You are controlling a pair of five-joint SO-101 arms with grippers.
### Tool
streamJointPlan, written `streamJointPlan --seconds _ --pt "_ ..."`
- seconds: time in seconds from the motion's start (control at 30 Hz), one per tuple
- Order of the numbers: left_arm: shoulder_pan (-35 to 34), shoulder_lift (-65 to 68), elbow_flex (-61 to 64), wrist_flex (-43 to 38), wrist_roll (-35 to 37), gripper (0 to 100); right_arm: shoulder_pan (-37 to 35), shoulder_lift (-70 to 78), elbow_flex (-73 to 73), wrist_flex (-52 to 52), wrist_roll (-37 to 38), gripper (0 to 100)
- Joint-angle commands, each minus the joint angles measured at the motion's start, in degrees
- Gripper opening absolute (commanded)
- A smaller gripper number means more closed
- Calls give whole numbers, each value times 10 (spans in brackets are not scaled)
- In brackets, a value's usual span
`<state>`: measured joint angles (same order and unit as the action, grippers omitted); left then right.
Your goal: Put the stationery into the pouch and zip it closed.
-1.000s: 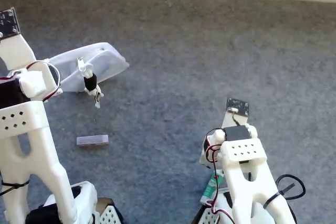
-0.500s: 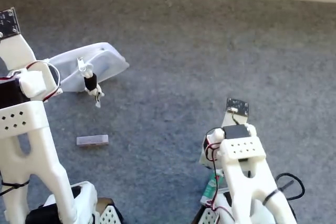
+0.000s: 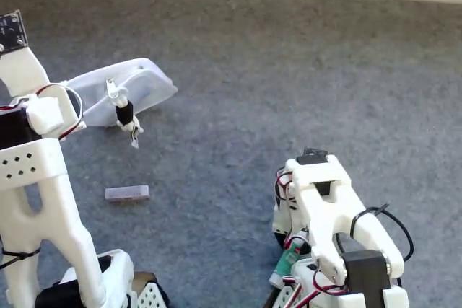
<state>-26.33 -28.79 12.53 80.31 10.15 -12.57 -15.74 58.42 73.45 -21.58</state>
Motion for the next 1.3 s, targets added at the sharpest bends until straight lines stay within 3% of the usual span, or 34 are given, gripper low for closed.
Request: streamJointPlan --seconds 0.0,0.53,0.77,1.07,1.27 --pt "-12 -6 2 -11 -4 10 2 -21 -22 -2 2 4" --pt "-12 -5 2 -11 -4 10 -1 -310 -22 -46 3 4" --pt "-12 -5 2 -11 -4 10 -22 -272 -22 -117 113 4" --pt "-12 -5 2 -11 -4 10 -106 -163 -22 -211 115 6" --pt "-12 -5 1 -11 -4 10 -111 -86 -59 -218 111 142"
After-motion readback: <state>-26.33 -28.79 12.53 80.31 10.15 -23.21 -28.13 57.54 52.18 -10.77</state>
